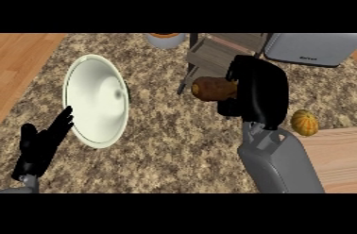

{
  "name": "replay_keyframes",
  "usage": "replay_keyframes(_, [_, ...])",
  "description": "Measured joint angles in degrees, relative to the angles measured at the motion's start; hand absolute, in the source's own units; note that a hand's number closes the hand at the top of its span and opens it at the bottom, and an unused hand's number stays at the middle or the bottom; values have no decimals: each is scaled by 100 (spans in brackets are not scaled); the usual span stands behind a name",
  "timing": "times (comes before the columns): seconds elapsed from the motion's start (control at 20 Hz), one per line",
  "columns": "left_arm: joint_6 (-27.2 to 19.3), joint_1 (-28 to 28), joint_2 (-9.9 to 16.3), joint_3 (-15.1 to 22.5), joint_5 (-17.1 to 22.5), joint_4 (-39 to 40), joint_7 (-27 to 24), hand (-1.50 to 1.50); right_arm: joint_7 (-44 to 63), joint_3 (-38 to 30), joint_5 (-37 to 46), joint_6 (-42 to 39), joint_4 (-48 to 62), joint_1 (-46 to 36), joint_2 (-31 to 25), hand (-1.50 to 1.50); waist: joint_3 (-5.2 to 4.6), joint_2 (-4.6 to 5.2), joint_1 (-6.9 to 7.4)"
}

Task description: Pick the sweet potato from the cutting board and place it in the tiered basket

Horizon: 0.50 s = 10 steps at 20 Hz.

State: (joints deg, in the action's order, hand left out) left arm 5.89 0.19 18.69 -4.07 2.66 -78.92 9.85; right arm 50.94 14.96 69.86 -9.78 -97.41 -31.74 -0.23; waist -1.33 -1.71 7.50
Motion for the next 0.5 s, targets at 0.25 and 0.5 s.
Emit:
replay_keyframes(0.25, [36,-139,-23,91,-41,26,29,0,905,182,407,12,202,-1178,-3,150,21,57,136])
replay_keyframes(0.5, [78,-271,-22,124,-47,71,54,0,1322,92,643,49,680,-2344,-19,150,37,128,240])
